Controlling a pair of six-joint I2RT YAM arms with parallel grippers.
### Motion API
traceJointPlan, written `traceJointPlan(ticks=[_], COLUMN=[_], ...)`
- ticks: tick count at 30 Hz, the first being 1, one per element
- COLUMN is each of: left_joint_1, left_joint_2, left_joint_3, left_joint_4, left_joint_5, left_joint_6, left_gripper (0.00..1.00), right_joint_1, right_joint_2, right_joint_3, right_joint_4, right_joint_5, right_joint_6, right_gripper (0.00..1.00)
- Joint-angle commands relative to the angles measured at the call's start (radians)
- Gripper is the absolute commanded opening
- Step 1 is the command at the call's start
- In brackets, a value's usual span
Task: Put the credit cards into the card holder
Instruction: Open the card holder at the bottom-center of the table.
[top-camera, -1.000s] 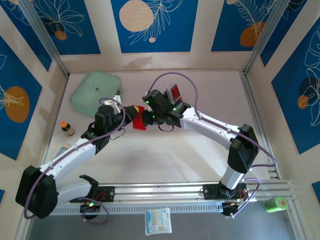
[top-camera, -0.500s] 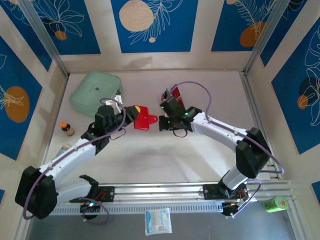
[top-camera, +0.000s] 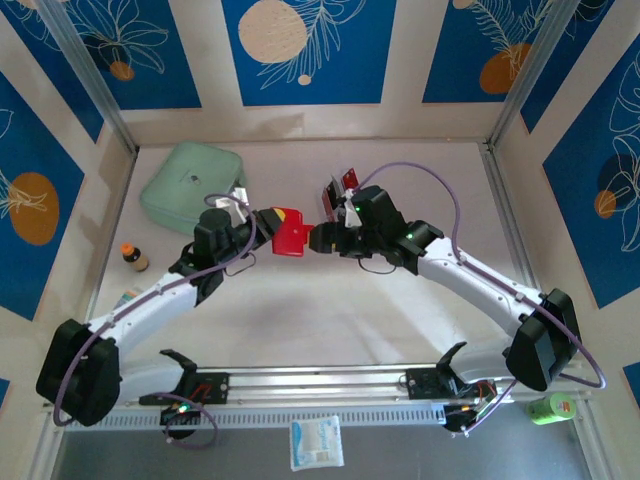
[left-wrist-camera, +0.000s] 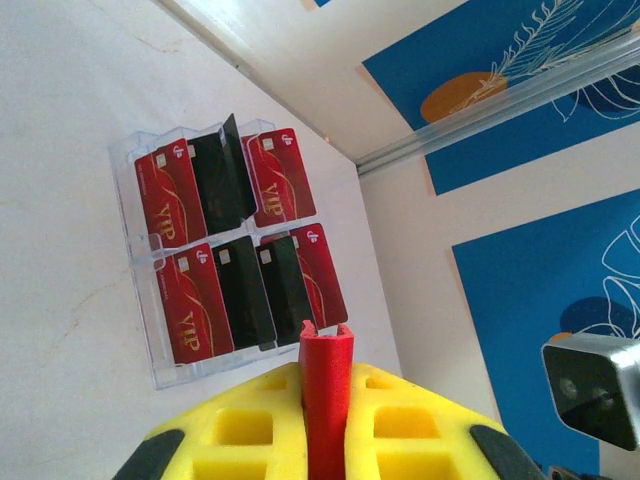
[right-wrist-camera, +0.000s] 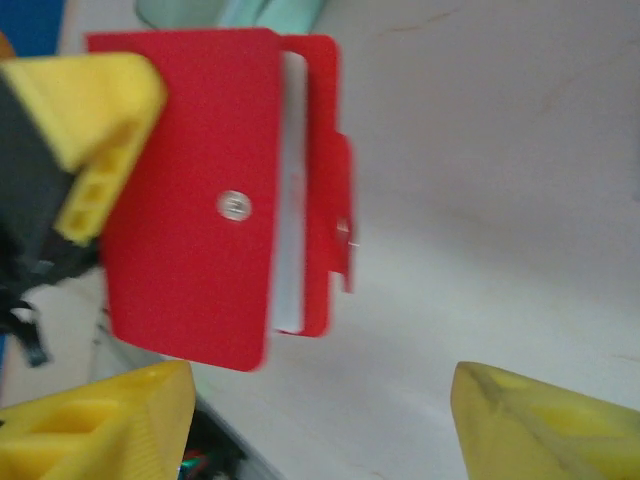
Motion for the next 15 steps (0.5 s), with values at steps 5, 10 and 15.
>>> traceJointPlan(ticks=[5,10,15], left_joint_1=[-0.010,-0.012,-0.014], left_joint_2=[0.034,0.050,0.056], left_joint_3=[0.012,0.012,0.012], left_joint_4=[0.111,0.142,0.172], left_joint_5=[-0.004,-0.007,-0.001], left_joint_6=[-0.049,-0.074,-0.093], left_gripper=[0.00,0.00,0.00], right_joint_1=[-0.007,-0.035,-0.069], right_joint_2=[0.071,0.099,0.103], right_joint_3=[0.020,-0.014,-0.059], right_joint_4=[0.169,0.240,0.283], right_joint_5=[-0.059,-0.073,-0.095], right_joint_6=[0.074,0.111,0.134], right_gripper=[0.84,0.84,0.83])
